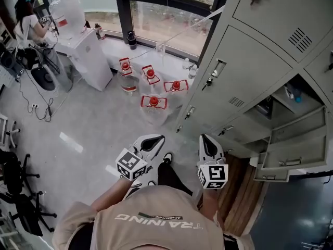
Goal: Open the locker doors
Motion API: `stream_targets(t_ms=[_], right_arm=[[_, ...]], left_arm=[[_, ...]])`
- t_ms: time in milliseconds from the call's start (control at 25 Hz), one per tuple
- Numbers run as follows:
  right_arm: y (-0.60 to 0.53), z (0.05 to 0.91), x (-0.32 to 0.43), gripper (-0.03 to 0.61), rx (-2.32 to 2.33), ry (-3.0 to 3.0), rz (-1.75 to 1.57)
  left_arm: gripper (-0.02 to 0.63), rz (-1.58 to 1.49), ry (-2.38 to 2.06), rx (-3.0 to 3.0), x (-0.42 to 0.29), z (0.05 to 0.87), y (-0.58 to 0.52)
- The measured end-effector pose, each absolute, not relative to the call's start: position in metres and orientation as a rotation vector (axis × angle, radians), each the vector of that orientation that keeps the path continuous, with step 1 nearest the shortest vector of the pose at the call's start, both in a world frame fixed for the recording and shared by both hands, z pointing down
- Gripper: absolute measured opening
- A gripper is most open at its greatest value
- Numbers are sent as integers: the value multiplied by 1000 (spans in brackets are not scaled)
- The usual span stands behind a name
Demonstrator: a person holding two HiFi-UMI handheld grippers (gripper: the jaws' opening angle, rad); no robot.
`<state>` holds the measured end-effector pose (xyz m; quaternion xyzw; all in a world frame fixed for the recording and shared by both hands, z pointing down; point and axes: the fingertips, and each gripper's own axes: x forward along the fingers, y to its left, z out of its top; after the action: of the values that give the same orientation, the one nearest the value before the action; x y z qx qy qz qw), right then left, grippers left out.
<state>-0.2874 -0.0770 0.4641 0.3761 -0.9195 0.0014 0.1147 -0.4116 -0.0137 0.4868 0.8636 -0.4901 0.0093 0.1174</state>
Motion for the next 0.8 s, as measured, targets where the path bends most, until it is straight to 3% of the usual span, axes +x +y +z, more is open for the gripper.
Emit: stream_targets(t_ms=[480, 800], right_arm=[[-254, 376, -338, 12, 1261, -2633, -551], [-301, 370, -350, 14, 1349, -2687, -331]], left_arm=[[6, 94, -1385, 2611, -422, 448, -173], [6, 99, -1317, 2609, -435, 459, -230]])
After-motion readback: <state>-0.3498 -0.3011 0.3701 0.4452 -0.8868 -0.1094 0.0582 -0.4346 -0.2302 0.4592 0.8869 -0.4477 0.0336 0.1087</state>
